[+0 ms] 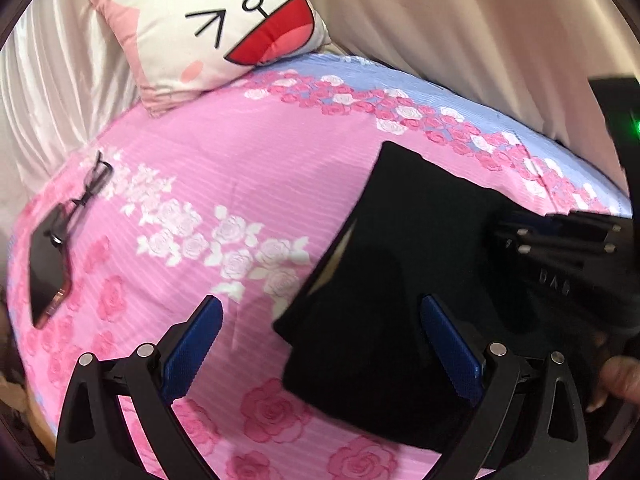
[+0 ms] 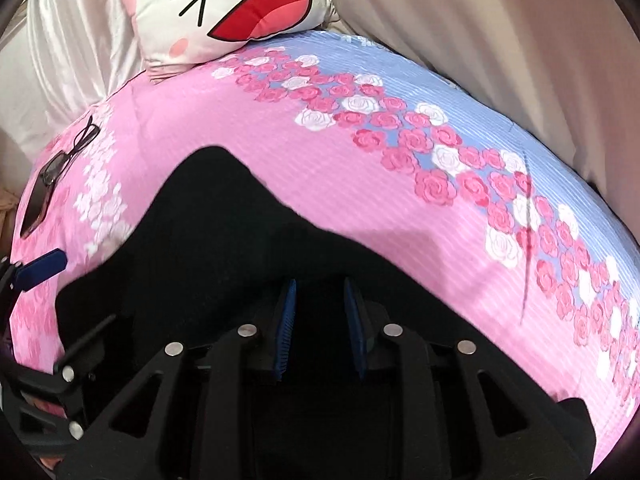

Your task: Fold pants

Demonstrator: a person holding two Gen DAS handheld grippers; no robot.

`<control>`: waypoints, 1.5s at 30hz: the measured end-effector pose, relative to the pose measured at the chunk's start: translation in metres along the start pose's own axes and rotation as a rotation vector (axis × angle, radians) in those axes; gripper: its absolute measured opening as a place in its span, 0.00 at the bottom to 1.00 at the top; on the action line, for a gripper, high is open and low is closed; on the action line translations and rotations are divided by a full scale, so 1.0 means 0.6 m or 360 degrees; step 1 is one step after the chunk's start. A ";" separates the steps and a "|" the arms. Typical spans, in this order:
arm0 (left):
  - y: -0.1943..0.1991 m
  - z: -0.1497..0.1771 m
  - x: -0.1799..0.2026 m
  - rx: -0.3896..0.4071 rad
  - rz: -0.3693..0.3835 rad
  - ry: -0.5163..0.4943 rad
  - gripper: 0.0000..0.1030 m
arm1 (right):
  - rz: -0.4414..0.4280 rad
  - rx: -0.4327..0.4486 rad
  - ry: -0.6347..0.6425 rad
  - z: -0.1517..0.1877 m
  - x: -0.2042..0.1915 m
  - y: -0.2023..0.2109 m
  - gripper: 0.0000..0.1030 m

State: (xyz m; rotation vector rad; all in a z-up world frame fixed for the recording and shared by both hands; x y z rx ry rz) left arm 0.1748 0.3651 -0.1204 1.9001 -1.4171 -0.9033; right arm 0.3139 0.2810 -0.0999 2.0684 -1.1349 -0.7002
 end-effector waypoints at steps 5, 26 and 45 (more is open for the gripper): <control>0.012 0.003 -0.012 0.0013 -0.0142 -0.0083 0.95 | -0.0122 0.0077 0.0018 0.008 -0.035 0.043 0.24; -0.001 0.042 -0.006 -0.0057 0.0381 0.0508 0.95 | 0.0148 0.0465 -0.0389 0.138 0.235 0.297 0.41; -0.001 -0.051 0.068 0.0083 0.0341 0.0310 0.22 | 0.0513 0.0464 -0.0821 0.361 0.507 0.403 0.60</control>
Point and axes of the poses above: each gripper's, at about its wrist camera, not at the fingertips, and y roughly against the way its jaws point, x to its right, z to its underside, the point moved 10 cm from there along -y, roughly the way its jaws point, and after that the axes turned 15 degrees about -y, right-handed, at the moved point
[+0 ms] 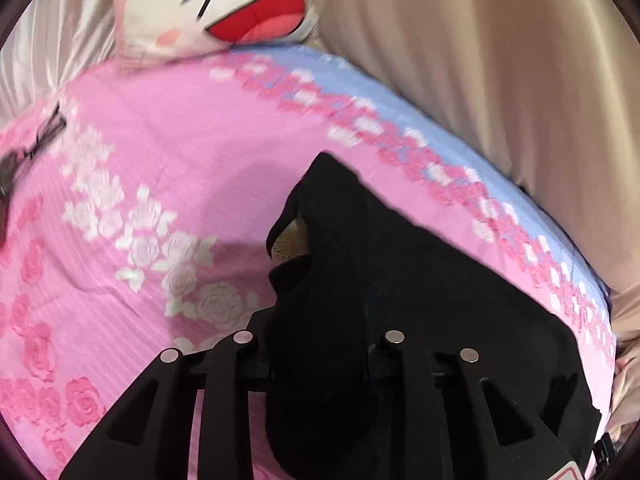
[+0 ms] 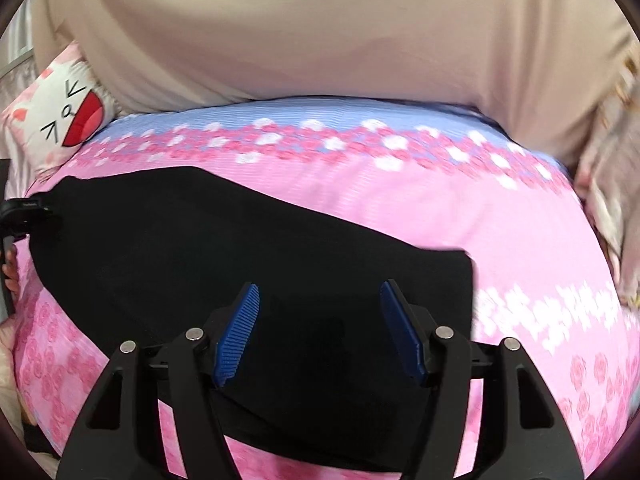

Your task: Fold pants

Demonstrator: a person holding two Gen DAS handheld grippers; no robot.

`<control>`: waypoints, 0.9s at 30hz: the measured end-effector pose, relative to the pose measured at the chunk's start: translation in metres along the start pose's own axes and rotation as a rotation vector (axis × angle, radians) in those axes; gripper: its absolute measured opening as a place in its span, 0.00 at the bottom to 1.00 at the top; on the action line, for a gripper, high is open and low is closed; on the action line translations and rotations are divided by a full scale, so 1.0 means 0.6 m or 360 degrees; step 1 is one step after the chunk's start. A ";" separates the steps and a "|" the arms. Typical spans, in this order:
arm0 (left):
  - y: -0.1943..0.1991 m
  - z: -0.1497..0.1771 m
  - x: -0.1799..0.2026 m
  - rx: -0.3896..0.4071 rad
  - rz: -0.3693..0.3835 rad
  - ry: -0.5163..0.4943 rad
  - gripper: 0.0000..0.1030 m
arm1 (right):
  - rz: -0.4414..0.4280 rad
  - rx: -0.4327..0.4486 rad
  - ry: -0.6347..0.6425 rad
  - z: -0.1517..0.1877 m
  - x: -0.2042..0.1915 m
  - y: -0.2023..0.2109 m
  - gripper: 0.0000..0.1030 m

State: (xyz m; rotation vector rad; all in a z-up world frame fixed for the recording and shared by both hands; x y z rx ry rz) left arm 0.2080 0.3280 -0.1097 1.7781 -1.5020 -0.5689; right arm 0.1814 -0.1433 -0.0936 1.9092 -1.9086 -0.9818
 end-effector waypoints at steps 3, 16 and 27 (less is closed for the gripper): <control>0.055 -0.032 0.059 0.0111 0.0009 -0.0137 0.22 | 0.0026 0.0027 -0.0072 0.001 0.043 0.016 0.60; 0.228 0.039 0.629 0.0330 0.0498 -0.1064 0.22 | 0.0088 0.0156 -0.0399 0.009 0.261 0.099 0.61; 0.127 0.267 0.792 0.0040 0.0365 -0.1420 0.28 | 0.0032 0.0129 -0.0583 0.060 0.366 0.114 0.61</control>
Point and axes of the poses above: each gripper's, at about its wrist camera, not at the fingertips, and y roughly against the way its jaws point, x to its right, z to its underside, the point moved 10 cm from there along -y, roughly the way its jaws point, and after that the axes turned 15 degrees about -y, right-handed, at the moved point
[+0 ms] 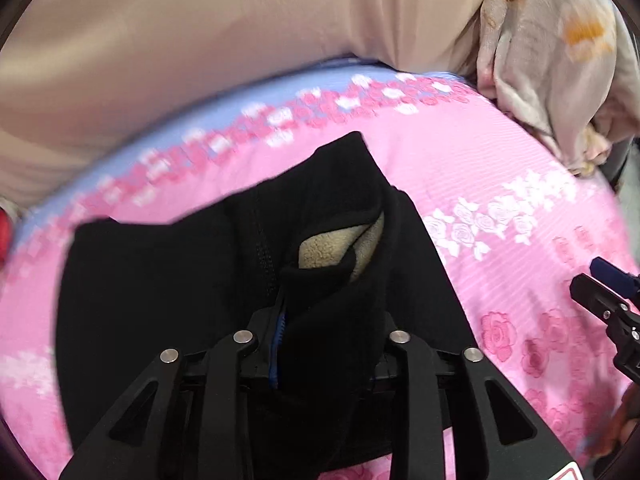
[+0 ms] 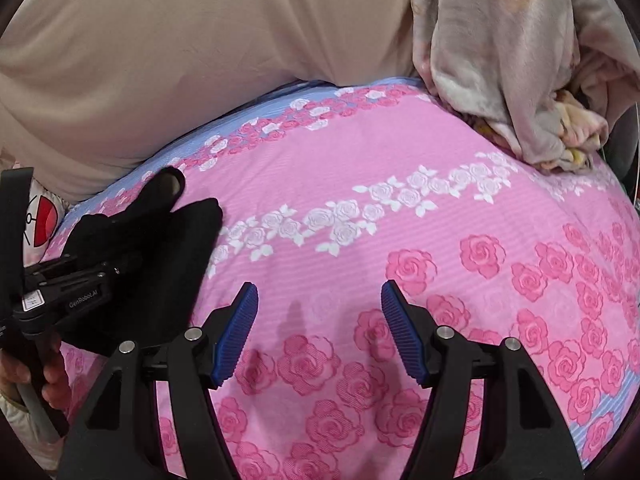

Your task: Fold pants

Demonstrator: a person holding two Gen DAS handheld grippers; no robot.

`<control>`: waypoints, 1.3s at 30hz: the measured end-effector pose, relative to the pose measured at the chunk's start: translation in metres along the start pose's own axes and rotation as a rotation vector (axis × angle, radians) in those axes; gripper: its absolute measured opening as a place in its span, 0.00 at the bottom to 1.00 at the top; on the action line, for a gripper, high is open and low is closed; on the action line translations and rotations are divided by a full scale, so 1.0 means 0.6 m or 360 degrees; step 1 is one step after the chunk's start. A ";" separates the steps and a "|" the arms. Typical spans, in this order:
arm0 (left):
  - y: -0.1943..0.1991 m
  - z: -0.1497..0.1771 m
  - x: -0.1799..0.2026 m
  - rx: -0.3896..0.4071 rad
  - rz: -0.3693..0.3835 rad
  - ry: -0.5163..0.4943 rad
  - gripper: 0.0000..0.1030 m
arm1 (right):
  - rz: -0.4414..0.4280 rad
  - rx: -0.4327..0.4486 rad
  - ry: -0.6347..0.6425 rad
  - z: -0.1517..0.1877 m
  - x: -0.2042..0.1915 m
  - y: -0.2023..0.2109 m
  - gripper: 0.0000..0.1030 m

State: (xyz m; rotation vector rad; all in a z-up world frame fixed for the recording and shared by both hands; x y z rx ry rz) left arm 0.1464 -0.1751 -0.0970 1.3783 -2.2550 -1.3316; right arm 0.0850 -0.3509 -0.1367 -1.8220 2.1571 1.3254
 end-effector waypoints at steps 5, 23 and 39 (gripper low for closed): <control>0.079 -0.018 -0.018 0.0093 0.0103 0.0130 0.29 | -0.0029 -0.0012 -0.0024 0.002 0.006 -0.007 0.61; 0.162 -0.024 -0.209 0.0300 -0.0149 0.0324 0.74 | -0.0101 -0.0042 0.0192 -0.021 -0.115 0.018 0.84; 0.056 0.236 -0.355 -0.0178 -0.0527 0.0388 0.74 | -0.0217 -0.0209 0.0481 0.056 -0.276 -0.030 0.23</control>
Point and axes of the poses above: each gripper's, at about its wrist camera, not at the fingertips, and y roughly against the way its jaws point, x to its right, z to its underside, the point moved 10 cm from there along -y, roughly the way its jaws point, and after that the axes turned 15 degrees about -y, right-handed, at the moved point
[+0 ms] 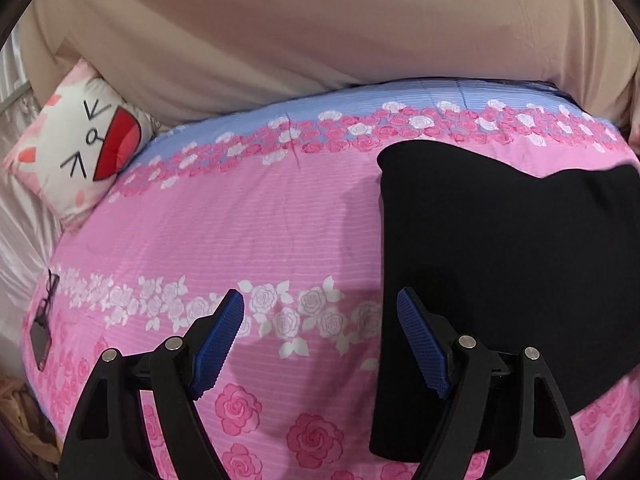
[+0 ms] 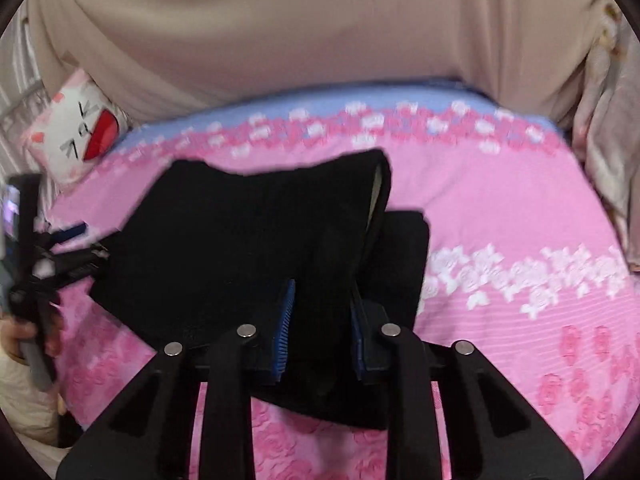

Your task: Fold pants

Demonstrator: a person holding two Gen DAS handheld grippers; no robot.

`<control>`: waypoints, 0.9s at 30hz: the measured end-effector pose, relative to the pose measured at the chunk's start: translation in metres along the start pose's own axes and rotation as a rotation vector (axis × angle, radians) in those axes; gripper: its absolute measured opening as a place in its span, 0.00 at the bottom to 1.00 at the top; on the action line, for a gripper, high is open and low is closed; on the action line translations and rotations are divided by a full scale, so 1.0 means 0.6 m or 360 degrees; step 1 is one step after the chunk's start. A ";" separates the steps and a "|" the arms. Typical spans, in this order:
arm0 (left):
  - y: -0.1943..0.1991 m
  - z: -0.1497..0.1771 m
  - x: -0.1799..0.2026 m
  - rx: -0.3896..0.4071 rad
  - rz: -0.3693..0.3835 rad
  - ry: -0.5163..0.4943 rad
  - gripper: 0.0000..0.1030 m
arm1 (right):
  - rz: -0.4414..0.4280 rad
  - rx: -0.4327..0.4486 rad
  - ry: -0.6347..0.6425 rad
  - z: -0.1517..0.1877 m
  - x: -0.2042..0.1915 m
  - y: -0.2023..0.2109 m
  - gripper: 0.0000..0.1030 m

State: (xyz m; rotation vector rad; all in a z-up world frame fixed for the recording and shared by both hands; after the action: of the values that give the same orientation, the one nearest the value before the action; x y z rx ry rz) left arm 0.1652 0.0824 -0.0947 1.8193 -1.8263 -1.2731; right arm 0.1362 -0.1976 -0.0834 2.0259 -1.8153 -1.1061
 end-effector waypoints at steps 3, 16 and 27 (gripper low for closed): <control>-0.002 -0.002 0.012 0.0035 -0.0019 -0.0048 0.80 | 0.0123 -0.0026 -0.0015 0.009 0.043 0.005 0.23; 0.008 0.025 -0.042 0.0027 -0.0038 0.0057 0.81 | -0.0061 0.0113 0.0206 -0.079 -0.133 0.049 0.31; -0.025 0.082 -0.092 -0.0084 -0.0084 0.0123 0.81 | -0.0034 -0.0281 0.0450 -0.026 -0.283 -0.249 0.30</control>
State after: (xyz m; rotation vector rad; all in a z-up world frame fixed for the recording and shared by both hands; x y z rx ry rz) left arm 0.1496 0.1543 -0.1126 1.8730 -1.6994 -1.2394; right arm 0.2671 -0.0128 -0.0965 1.9858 -1.5068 -0.8965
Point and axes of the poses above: each gripper's, at about its wrist camera, not at the fingertips, and y roughly against the way its jaws point, x to its right, z to its underside, the point moved 10 cm from there along -y, roughly the way its jaws point, and after that the axes turned 15 degrees about -y, right-handed, at the moved point
